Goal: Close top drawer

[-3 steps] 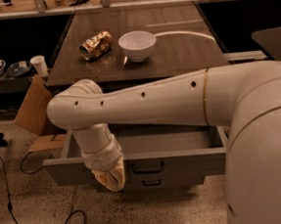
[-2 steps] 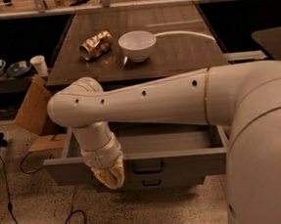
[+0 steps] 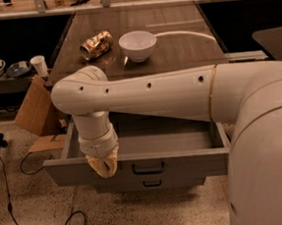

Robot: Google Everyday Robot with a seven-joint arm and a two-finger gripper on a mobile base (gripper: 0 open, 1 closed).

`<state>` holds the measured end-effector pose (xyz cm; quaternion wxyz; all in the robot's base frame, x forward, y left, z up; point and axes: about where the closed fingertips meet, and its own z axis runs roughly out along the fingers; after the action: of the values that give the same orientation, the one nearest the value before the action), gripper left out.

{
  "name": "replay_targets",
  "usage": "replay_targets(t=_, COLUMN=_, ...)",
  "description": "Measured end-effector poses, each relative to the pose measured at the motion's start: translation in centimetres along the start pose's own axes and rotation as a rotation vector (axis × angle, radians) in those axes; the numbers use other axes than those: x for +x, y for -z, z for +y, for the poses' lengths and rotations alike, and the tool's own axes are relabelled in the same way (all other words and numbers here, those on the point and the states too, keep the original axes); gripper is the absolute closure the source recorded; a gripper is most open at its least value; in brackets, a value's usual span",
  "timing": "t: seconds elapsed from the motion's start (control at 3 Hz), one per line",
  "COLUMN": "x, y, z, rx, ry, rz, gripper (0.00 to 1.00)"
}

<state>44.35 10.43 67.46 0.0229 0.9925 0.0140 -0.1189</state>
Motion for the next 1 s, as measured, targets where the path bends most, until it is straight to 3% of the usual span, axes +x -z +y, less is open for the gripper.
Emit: replay_targets(t=1.0, x=3.3, y=1.3, z=-3.4, rx=0.078, ry=-0.039, rz=0.035, gripper=1.0)
